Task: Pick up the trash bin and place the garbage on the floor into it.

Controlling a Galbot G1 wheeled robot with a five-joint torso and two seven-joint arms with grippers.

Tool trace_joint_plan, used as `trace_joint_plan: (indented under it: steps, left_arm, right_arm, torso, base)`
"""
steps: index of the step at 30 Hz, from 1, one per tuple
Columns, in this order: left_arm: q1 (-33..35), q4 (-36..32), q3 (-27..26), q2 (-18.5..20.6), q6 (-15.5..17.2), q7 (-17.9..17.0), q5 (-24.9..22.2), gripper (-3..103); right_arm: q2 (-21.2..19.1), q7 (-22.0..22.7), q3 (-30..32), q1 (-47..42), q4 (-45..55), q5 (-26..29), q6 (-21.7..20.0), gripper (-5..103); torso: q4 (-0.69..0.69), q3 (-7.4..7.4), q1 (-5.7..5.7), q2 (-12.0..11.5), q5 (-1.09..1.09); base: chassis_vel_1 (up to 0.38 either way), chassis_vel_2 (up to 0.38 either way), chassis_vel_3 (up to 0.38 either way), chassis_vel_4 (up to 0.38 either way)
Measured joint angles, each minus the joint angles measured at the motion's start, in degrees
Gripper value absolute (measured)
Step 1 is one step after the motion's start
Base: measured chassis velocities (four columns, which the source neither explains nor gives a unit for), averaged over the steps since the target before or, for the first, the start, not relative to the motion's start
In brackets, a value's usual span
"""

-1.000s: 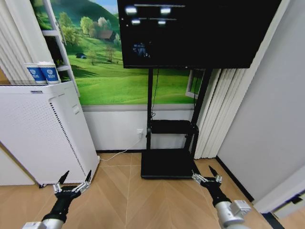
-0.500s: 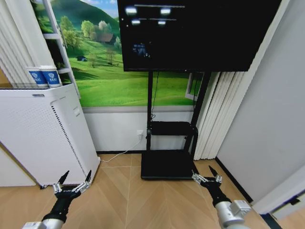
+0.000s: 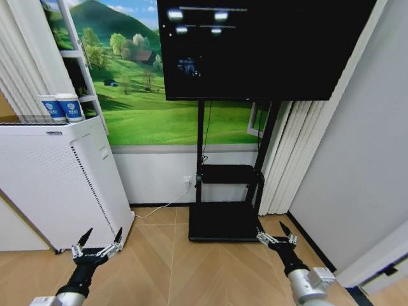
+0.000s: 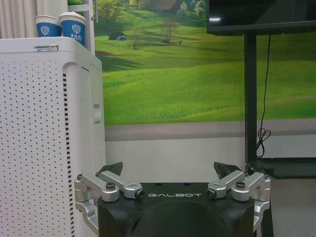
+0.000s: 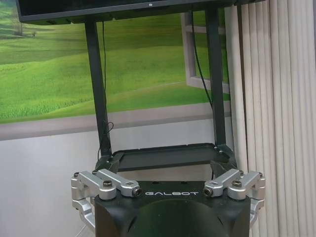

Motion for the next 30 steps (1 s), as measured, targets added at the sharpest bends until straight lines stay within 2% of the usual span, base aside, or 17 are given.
trace_joint_plan:
  steps: [6, 19, 30]
  left_arm:
    - [0.0, 0.0, 0.0, 0.0, 0.0, 0.0, 0.0, 100]
    - [0.0, 0.0, 0.0, 0.0, 0.0, 0.0, 0.0, 100]
    - [0.0, 0.0, 0.0, 0.0, 0.0, 0.0, 0.0, 100]
  right_arm:
    - [0.0, 0.0, 0.0, 0.0, 0.0, 0.0, 0.0, 100]
    - [0.0, 0.0, 0.0, 0.0, 0.0, 0.0, 0.0, 100]
    - [0.0, 0.0, 0.0, 0.0, 0.0, 0.0, 0.0, 100]
  torso:
    - [0.0, 0.47, 0.38, 0.9, 0.0]
    - [0.01, 0.39, 0.38, 0.7, 0.0]
    - [0.0, 0.28, 0.28, 0.6, -0.01]
  base:
    - [0.0, 0.0, 0.0, 0.0]
    - [0.009, -0.006, -0.009, 0.008]
    - [0.153, -0.138, -0.143, 0.148]
